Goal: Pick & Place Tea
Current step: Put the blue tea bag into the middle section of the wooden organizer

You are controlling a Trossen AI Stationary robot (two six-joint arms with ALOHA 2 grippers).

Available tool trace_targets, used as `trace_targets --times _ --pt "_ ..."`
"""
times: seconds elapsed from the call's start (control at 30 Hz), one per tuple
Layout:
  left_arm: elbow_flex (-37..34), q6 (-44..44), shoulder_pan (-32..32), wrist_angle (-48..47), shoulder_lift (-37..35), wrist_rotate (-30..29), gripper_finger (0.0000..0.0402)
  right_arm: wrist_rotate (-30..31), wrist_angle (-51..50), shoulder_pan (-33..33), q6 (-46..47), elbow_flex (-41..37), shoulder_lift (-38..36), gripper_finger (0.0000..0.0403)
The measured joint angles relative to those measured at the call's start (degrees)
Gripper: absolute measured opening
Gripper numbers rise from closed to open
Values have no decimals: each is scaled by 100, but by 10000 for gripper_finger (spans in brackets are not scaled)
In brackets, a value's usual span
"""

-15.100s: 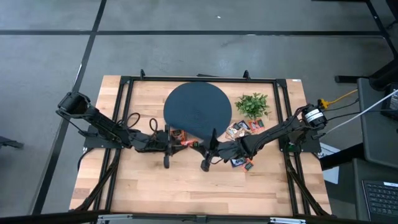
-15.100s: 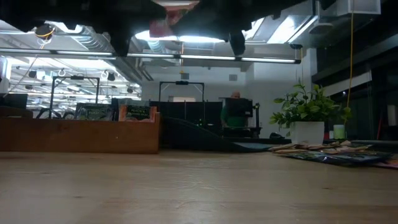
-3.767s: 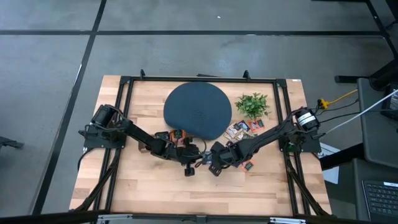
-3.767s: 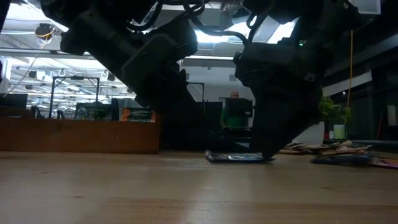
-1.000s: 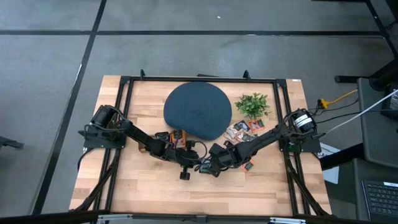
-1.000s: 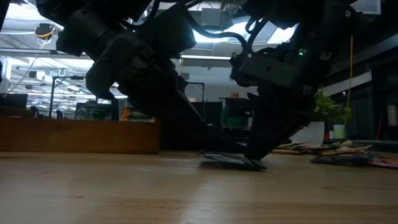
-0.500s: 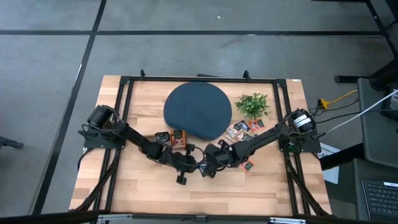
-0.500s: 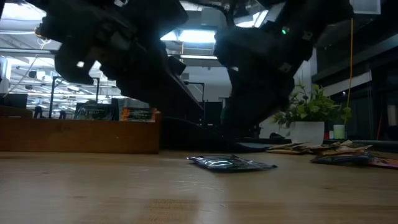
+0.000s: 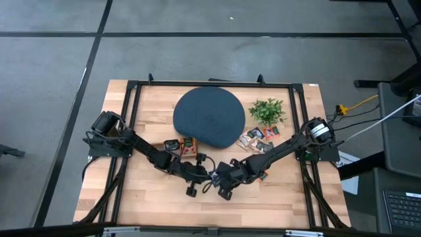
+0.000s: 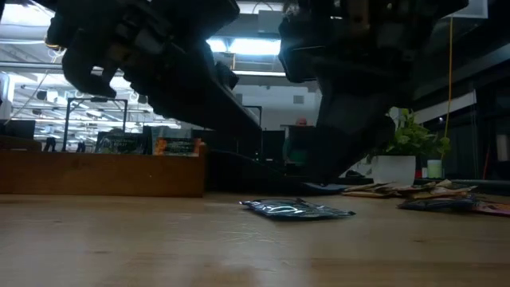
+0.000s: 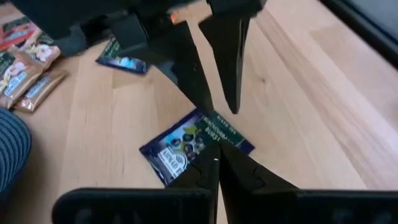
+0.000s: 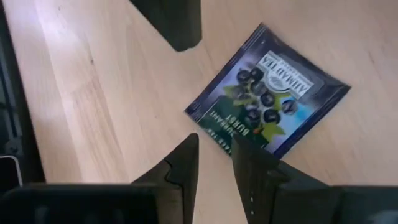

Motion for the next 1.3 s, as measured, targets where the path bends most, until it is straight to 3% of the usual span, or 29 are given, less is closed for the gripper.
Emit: trace_targets --times 0.63,0.97,1.3 --pt "17 -531 123 125 243 -340 2 8 -37 44 316 4 0 94" --pt "17 -1108 320 -160 243 59 1 27 -399 114 489 13 0 94" --pt "246 -1509 407 -583 243 710 2 422 -2053 335 736 11 -56 94"
